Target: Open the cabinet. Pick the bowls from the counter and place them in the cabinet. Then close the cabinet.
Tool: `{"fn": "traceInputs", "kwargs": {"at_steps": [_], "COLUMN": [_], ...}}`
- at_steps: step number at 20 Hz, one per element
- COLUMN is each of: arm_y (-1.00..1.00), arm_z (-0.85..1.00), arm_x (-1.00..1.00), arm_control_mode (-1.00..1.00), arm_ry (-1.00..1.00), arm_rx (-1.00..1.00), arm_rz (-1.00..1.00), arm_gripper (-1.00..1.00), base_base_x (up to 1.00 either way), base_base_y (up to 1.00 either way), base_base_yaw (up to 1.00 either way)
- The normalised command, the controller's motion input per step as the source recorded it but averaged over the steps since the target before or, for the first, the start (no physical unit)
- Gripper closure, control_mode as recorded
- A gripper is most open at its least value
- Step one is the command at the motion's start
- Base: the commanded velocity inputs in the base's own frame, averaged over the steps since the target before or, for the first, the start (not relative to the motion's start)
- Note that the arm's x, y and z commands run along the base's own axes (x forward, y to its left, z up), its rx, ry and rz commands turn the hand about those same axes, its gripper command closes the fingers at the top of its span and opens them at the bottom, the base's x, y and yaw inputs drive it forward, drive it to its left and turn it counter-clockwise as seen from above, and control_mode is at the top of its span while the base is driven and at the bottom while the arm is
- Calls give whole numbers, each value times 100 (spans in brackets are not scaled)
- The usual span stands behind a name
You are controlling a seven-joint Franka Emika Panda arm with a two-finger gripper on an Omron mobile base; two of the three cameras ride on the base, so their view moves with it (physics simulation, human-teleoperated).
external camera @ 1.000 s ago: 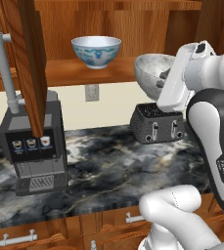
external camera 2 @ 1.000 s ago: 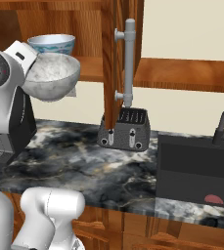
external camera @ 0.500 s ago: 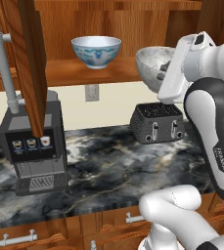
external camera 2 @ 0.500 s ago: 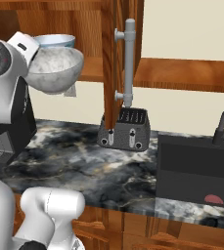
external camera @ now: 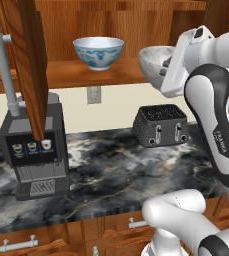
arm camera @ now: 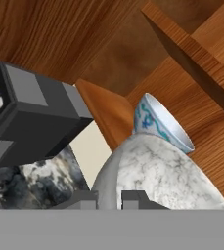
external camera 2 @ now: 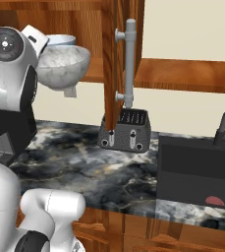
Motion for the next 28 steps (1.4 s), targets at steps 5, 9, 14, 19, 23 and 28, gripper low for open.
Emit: {"fn": "traceInputs", "kwargs": {"at_steps": [5,9,14,19,23,28], "arm_y": [0,-4,-10,-7,0,-5], "arm_z": [-7,-6,-1,0,0,0], "arm_x": [41,33,22,8,14,32], "arm_control_mode": [-100,-100,-100,-100,-100,-100], "arm_ry": [0,0,-3,-9,-4,0], "arm_rx": [0,0,-1,-1,-1,0], "arm_rz": [0,0,0,0,0,0], "arm_gripper": [100,100,100,100,100,100], "base_base_x": [0,0,0,0,0,0], "base_base_y": [0,0,0,0,0,0], "base_base_yaw": [0,0,0,0,0,0]}}
